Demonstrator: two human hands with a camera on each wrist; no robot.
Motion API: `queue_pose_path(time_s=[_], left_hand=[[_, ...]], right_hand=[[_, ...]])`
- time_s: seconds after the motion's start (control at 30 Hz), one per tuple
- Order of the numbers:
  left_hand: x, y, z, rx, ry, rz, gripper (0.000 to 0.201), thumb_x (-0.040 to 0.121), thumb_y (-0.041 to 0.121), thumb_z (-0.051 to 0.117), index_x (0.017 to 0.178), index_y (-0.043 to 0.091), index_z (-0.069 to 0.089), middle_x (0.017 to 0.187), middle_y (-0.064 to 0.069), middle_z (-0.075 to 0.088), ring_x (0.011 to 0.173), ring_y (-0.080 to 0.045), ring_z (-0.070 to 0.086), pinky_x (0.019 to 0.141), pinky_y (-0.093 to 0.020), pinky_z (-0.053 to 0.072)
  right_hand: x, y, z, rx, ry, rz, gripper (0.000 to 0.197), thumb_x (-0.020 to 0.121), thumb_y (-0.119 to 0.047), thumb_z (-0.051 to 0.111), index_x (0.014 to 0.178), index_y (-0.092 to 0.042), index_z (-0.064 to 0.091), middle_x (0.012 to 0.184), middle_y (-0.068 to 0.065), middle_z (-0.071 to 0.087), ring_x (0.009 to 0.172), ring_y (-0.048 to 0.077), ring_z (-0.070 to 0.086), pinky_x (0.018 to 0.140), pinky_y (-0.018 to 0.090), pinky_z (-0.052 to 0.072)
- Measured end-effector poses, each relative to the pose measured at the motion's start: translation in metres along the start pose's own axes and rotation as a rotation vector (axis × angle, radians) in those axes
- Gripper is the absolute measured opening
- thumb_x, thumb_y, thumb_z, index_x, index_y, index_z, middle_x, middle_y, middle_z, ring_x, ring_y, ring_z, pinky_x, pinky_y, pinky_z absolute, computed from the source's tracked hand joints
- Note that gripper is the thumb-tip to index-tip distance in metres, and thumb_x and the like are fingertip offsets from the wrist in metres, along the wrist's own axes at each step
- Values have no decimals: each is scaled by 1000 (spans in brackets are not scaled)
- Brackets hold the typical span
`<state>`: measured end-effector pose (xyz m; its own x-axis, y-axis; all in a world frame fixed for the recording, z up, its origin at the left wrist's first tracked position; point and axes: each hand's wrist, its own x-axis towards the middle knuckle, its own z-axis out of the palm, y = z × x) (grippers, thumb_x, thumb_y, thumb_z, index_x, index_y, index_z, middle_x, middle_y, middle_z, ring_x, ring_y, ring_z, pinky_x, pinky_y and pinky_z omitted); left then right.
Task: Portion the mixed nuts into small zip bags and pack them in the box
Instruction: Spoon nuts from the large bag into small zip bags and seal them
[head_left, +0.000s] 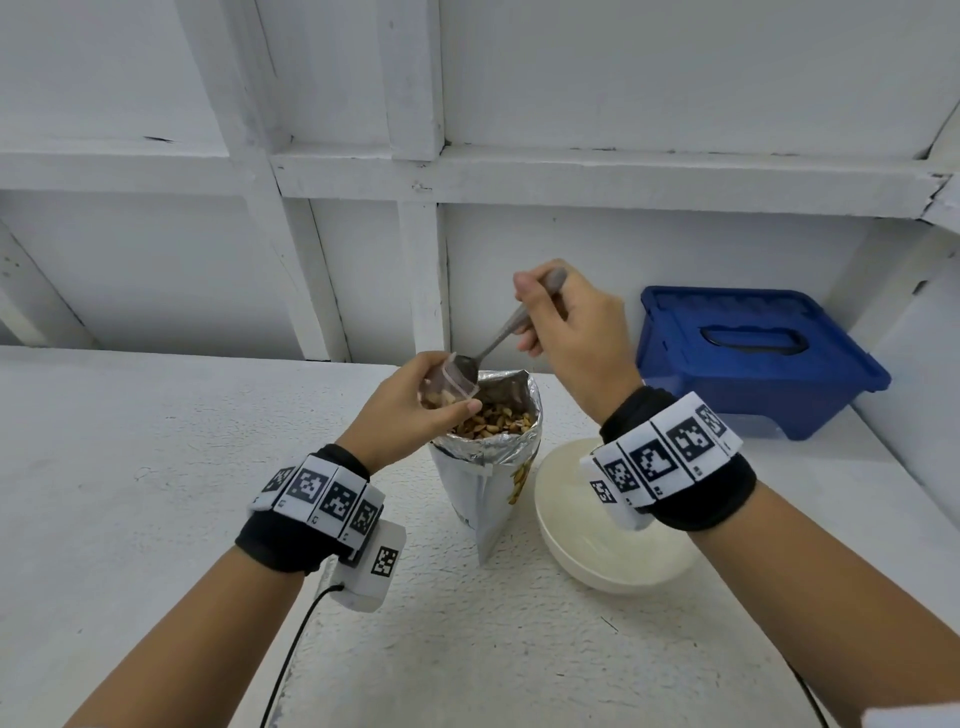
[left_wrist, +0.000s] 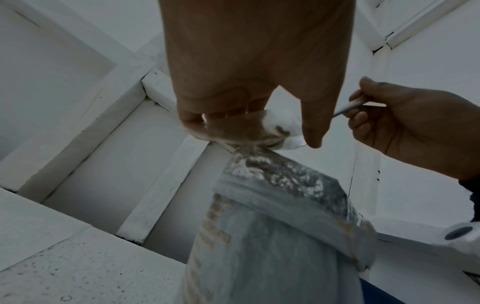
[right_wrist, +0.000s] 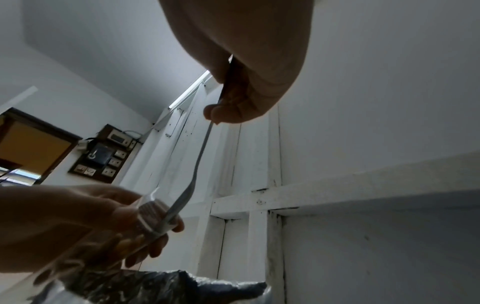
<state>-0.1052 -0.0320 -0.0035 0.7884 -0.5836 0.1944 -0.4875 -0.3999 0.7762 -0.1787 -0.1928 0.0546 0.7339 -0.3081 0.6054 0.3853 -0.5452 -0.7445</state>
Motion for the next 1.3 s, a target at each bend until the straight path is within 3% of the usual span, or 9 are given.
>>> queue_pose_path(time_s=[0.1, 0.23, 0.33, 0.47, 0.6, 0.9, 1.0, 1.13, 1.3], left_hand=[[-4, -7, -5, -21, 43, -23, 50, 80, 33, 69, 123, 16, 50, 100, 8, 58, 90, -9, 55, 66, -10, 39], [-11, -10, -13, -36, 17, -33, 41, 83, 30, 67, 119, 19, 50, 91, 12, 55, 63, -4, 54, 42, -16, 41], [-13, -12, -15, -38, -10, -44, 37, 83, 30, 66, 115, 24, 48, 93, 8, 57, 48, 3, 55, 40, -23, 46], [-12, -12, -16, -17, -38, -51, 40, 83, 33, 66, 118, 22, 49, 98, 9, 57, 70, 2, 57, 49, -30, 51], [-10, -14, -16, -2, -43, -44, 42, 82, 35, 66, 119, 23, 49, 103, 7, 58, 86, 6, 53, 57, -15, 45], [-10, -15, -16, 5, -40, -54, 48, 82, 35, 66, 124, 20, 49, 104, 7, 58, 90, -4, 55, 69, -13, 41], [-10, -16, -17, 0, -42, -48, 46, 82, 35, 66, 123, 21, 48, 103, 7, 59, 89, 1, 54, 69, -13, 42], [-9, -16, -19, 16, -71, -45, 48, 82, 35, 66, 124, 19, 48, 108, 5, 59, 95, -11, 56, 69, -14, 43], [-9, -11, -22, 127, -91, -21, 53, 80, 37, 67, 126, 17, 49, 110, 6, 54, 96, -10, 53, 66, -14, 42]], right_hand=[[-1, -1, -6, -2, 44, -72, 15, 96, -20, 48, 86, -10, 54, 63, -1, 61, 52, 4, 60, 51, 17, 50], [-7, 8, -21, -5, 165, -2, 18, 96, -20, 44, 80, -25, 48, 63, -4, 57, 51, 0, 58, 49, 11, 46], [-18, 23, -24, -120, 113, 27, 16, 96, -21, 45, 81, -21, 51, 62, -5, 57, 53, -1, 59, 51, 15, 50], [-36, 41, -15, -281, -64, -122, 28, 94, -29, 45, 89, -6, 61, 64, 7, 61, 57, 16, 62, 55, 29, 48], [-46, 47, -2, -310, -139, -200, 33, 93, -30, 44, 88, -4, 64, 64, 6, 62, 56, 21, 60, 55, 28, 46], [-48, 46, 8, -83, -28, 329, 23, 98, -25, 42, 79, -19, 53, 62, 4, 61, 45, 1, 57, 49, 15, 49], [-46, 49, 3, -32, 38, 439, 27, 99, -25, 40, 76, -17, 52, 59, 5, 61, 43, 3, 57, 45, 14, 47], [-43, 54, -3, 60, 132, 569, 28, 98, -25, 41, 78, -12, 54, 60, 8, 62, 44, 7, 58, 46, 18, 49], [-39, 57, -13, 133, 207, 630, 27, 98, -24, 43, 80, -8, 55, 60, 10, 60, 40, 6, 57, 42, 15, 48]])
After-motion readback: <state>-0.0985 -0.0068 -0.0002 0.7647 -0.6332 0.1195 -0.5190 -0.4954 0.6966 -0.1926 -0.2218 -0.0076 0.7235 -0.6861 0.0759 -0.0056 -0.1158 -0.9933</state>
